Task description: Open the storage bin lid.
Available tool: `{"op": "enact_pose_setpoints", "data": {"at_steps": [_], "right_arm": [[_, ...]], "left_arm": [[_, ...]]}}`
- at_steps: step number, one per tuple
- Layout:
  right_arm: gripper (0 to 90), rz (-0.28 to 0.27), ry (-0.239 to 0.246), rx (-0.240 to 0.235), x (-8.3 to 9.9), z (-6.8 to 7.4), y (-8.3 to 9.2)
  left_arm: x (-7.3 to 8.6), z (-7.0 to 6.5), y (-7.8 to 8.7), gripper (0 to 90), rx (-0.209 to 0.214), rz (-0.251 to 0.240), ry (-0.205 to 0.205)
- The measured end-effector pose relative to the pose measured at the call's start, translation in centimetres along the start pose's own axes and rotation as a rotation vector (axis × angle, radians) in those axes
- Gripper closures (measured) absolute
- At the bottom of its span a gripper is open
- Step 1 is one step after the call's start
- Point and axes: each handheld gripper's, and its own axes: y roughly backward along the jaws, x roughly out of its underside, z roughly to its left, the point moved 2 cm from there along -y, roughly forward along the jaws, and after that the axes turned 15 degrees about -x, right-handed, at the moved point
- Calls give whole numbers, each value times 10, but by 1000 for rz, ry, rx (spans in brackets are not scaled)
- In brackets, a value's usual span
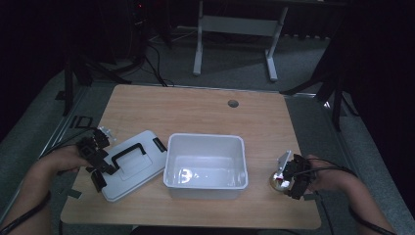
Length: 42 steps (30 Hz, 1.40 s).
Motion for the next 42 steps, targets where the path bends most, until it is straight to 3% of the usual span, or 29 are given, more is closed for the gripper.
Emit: {"op": "enact_pose_setpoints", "data": {"at_steps": [12,23,25,27,35,42], "right_arm": [[109,103,79,-9,-11,-13,-27],[136,151,73,-33,-14,-26,-39],[146,158,90,-34,-15,-26,-43],[174,160,87,-57,-16,-27,-45],[200,151,81,-65,-20,-27,-40],[201,130,84,-69,-28,-19,-17]], "left_arm": [[-1,-1,-2,167,12,9,-5],[-1,-1,-4,167,14,12,-10],[-1,-1,-3,167,12,9,-9],[0,-1,-2,167,10,8,-7],[-1,-1,-1,167,6,10,-14],[-1,-2,1,167,9,18,-25]]}}
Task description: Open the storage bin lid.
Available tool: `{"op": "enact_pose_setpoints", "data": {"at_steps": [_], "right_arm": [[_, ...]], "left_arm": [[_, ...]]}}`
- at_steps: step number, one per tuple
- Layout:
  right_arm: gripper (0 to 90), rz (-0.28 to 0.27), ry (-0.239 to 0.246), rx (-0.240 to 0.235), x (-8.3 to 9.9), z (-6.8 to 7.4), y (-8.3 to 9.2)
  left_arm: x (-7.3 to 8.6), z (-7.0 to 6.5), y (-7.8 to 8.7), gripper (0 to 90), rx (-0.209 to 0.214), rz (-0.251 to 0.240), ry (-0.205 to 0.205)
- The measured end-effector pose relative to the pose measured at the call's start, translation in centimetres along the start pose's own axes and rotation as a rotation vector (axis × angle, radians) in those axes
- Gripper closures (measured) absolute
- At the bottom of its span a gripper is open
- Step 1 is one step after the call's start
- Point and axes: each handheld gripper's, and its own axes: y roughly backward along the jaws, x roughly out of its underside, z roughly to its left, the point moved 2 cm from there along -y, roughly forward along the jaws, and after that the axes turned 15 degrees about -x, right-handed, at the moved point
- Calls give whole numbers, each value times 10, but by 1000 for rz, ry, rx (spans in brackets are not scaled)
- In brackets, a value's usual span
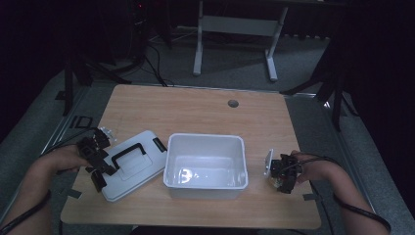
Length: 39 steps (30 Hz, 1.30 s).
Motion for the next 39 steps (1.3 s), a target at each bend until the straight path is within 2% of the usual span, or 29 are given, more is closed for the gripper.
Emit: {"op": "enact_pose_setpoints", "data": {"at_steps": [5,8,10,14,20,21,34,39], "right_arm": [[201,-1,-6,-23,-3,6,12],[201,-6,-5,-16,-6,8,19],[201,-5,-11,-40,-9,13,29],[201,0,-6,-47,-12,18,37],[201,-8,24,-25,-19,25,56],[202,-5,50,-8,-22,28,65],[202,-27,57,20,-48,31,106],[201,-22,82,32,-61,31,115]], "left_arm": [[0,-1,1,167,-2,-1,-5],[-1,-1,1,167,-1,-1,-10],[-1,-1,1,167,0,0,-14],[-2,-2,1,167,-1,3,-15],[-2,-3,2,167,-4,3,-25],[-2,-4,2,167,-5,5,-24],[-6,-5,4,167,-4,3,-37],[-5,-5,4,167,-4,10,-38]]}}
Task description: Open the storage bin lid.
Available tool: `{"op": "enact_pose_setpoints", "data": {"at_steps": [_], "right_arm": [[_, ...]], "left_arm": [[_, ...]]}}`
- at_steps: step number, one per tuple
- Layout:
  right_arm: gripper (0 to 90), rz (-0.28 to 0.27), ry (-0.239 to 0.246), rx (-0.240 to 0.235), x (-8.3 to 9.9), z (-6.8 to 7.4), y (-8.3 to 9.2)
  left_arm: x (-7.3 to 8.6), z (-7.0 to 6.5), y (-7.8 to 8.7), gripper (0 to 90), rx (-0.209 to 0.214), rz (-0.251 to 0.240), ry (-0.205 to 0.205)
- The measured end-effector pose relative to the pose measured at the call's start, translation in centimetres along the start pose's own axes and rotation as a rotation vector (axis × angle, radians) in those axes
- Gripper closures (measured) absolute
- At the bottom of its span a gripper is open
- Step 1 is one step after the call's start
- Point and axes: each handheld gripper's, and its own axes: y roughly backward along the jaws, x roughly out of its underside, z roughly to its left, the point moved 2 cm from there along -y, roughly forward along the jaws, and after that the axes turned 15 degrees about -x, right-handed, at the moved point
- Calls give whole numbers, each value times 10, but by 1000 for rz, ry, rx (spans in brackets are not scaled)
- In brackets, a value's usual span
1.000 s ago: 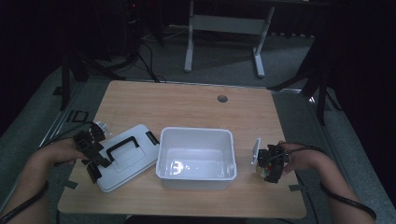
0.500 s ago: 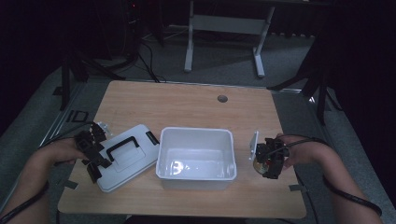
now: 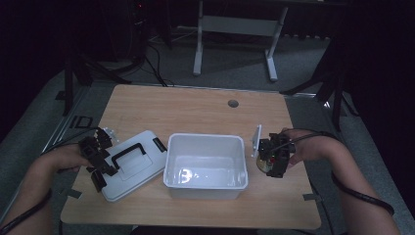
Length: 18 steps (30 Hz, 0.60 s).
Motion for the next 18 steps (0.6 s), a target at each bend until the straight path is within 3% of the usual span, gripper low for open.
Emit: {"op": "enact_pose_setpoints", "data": {"at_steps": [9,18], "right_arm": [[201,-3,34,23,-27,0,13],[202,19,40,38,-50,-5,14]], "left_arm": [[0,-3,-1,167,4,8,-10],[-2,-4,2,167,0,-7,-14]]}}
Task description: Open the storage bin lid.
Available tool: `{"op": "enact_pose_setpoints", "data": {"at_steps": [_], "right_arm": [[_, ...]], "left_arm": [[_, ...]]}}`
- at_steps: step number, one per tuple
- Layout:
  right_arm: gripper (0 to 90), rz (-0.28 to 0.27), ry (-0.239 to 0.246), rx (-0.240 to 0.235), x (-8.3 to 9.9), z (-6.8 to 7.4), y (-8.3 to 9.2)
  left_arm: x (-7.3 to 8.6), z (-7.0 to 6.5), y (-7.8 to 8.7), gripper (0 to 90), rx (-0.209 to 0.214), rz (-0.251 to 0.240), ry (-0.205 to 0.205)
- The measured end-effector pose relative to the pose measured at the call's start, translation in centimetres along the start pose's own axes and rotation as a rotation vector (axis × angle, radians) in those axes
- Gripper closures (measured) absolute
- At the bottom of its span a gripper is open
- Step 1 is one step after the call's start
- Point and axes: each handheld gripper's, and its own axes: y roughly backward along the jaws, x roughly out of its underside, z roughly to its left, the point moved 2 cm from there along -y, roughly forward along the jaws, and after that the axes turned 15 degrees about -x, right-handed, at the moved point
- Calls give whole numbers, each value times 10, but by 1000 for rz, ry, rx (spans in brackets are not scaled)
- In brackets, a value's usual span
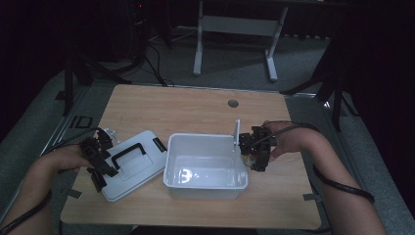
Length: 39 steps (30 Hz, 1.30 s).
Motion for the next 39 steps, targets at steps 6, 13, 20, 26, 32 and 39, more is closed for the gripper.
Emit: {"op": "enact_pose_setpoints", "data": {"at_steps": [6,13,20,26,32,39], "right_arm": [[202,-16,37,1,-20,0,1],[201,-22,46,-14,-38,-5,-8],[201,-10,55,-28,-49,-11,-24],[201,-6,59,-30,-55,-15,-40],[201,12,70,-43,-59,-19,-57],[201,33,56,-58,-61,-23,-72]], "left_arm": [[1,-1,-2,167,1,13,-4],[3,-1,-4,167,-1,7,-3],[3,0,-4,167,5,7,-6],[2,-1,-4,167,13,-3,-7],[1,-2,-5,167,11,-1,-9],[2,-2,-7,167,15,4,-5]]}}
